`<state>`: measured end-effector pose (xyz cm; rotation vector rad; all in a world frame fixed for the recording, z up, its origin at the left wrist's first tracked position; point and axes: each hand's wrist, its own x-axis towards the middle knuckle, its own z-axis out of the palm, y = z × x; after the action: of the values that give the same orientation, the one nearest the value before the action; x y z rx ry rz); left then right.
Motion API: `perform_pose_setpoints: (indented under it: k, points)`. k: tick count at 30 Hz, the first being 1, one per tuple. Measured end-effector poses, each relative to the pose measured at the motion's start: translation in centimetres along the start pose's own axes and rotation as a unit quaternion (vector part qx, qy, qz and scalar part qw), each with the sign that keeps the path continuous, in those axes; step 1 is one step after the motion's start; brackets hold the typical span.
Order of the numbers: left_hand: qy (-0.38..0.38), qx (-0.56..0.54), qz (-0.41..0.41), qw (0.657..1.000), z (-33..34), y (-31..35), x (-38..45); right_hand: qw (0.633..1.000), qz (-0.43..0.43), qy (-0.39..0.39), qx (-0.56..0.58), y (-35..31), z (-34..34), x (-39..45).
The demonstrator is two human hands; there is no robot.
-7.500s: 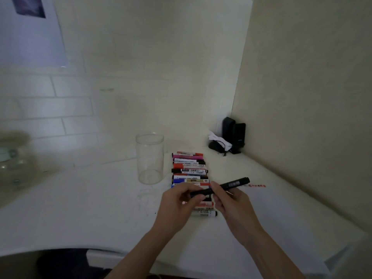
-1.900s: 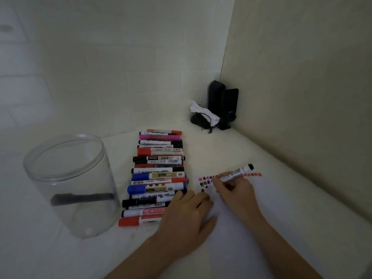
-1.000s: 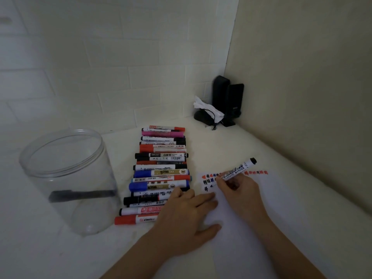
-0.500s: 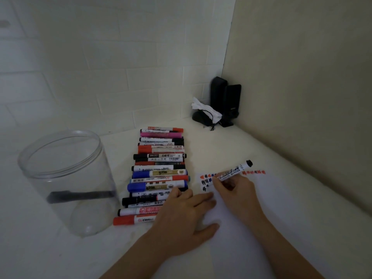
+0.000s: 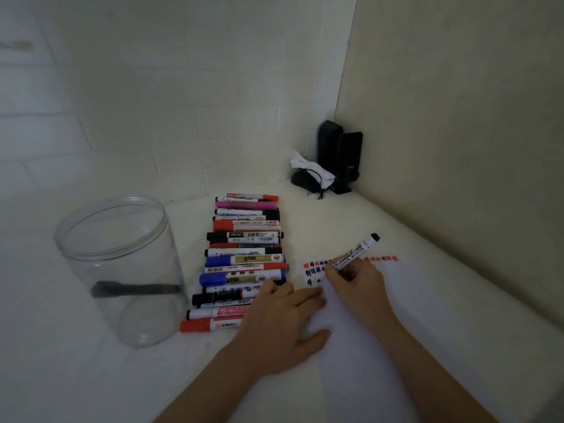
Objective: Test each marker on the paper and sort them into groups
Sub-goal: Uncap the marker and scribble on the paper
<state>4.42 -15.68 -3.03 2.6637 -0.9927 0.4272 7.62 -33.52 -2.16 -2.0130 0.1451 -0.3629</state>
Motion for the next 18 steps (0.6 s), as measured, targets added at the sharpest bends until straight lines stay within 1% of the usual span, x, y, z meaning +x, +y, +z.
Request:
perform_pose_setpoints:
  k: [2, 5, 8, 10, 11, 14, 16, 18]
  points:
    - [-0.001, 0.001, 0.003, 1.0, -0.3, 0.2, 0.0, 0.999, 0.032, 0.02, 0.038, -0.3, -0.1, 0.3]
    - [0.012, -0.012, 0.001, 1.0, -0.8, 0.5, -0.1, 0.993, 0.05, 0.028, 0.103, -1.8, -0.7, 0.0]
    - [0.033, -0.11, -0.079, 0.99, -2.0, 1.0, -0.2, 0.977, 0.051, 0.032, 0.207, -3.9, -2.1, -1.0]
    - [0.037, -0.177, -0.127, 0.975, -2.8, 1.2, -0.5, 0.971, 0.071, -0.002, 0.228, -5.0, -2.6, -2.5]
    - [0.04, -0.213, -0.136, 0.967, -3.2, 1.3, -0.8, 0.969, 0.09, -0.024, 0.23, -5.4, -2.7, -3.6]
    - [0.054, -0.335, -0.164, 0.926, -4.0, 1.4, -2.2, 0.957, 0.132, -0.069, 0.249, -6.1, -2.5, -6.9]
    - [0.076, -0.412, -0.208, 0.884, -4.4, 1.4, -3.2, 0.956, 0.142, -0.071, 0.249, -6.4, -2.4, -8.6]
    - [0.085, -0.467, -0.253, 0.843, -4.9, 1.7, -4.3, 0.957, 0.142, -0.067, 0.246, -6.8, -2.2, -9.8]
